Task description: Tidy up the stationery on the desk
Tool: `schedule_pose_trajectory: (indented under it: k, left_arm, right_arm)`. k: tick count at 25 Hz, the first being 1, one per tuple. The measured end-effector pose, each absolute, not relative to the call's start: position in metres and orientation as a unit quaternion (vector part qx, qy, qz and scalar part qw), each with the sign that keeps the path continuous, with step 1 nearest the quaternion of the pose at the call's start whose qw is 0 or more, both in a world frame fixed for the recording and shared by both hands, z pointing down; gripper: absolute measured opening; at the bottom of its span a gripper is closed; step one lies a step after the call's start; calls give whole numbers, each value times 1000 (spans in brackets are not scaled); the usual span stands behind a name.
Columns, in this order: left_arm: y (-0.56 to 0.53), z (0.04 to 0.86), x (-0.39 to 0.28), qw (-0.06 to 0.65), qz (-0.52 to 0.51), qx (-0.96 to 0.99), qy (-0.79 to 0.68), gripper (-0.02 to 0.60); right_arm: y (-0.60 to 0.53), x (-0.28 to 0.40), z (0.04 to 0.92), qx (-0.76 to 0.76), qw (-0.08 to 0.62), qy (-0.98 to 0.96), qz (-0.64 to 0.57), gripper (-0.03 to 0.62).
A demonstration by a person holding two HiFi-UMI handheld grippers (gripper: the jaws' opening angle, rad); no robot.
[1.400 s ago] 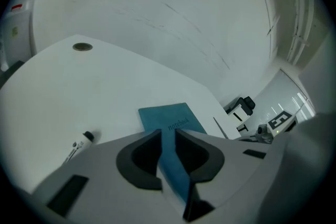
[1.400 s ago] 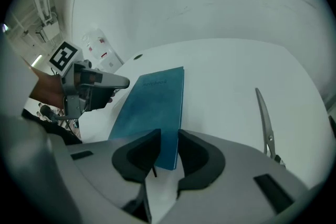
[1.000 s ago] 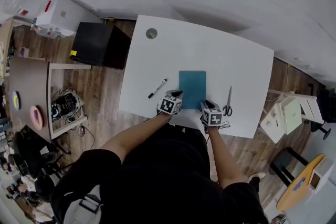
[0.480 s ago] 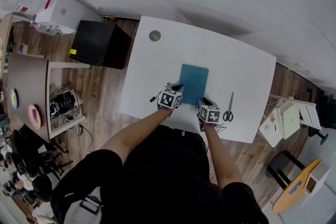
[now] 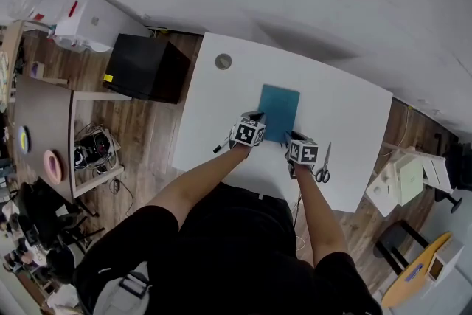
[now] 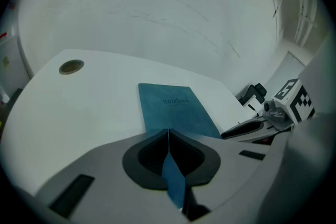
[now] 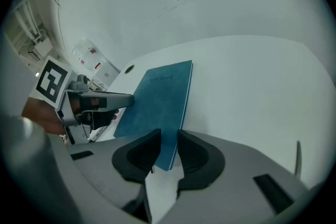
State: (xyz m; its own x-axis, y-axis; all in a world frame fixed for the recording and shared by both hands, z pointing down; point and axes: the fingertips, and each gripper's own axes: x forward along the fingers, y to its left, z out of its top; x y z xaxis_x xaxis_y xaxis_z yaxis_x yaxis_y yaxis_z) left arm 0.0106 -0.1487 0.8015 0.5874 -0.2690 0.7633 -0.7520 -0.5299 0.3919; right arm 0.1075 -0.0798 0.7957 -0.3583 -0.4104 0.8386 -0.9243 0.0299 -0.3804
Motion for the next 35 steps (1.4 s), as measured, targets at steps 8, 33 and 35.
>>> schedule_pose_trajectory:
  k: [8, 33, 35]
  left_arm:
    - [-197, 799, 13, 365, 322, 812, -322, 19]
    - [-237, 792, 21, 363, 289, 828, -314, 20]
    - [-236, 784, 21, 373, 270, 829, -316, 20]
  right_arm:
    - [-122, 105, 795, 486, 291, -686, 457, 109]
    - [-161, 117, 791, 483, 274, -700, 450, 110]
    - [-156, 122, 790, 499, 278, -695, 437, 110]
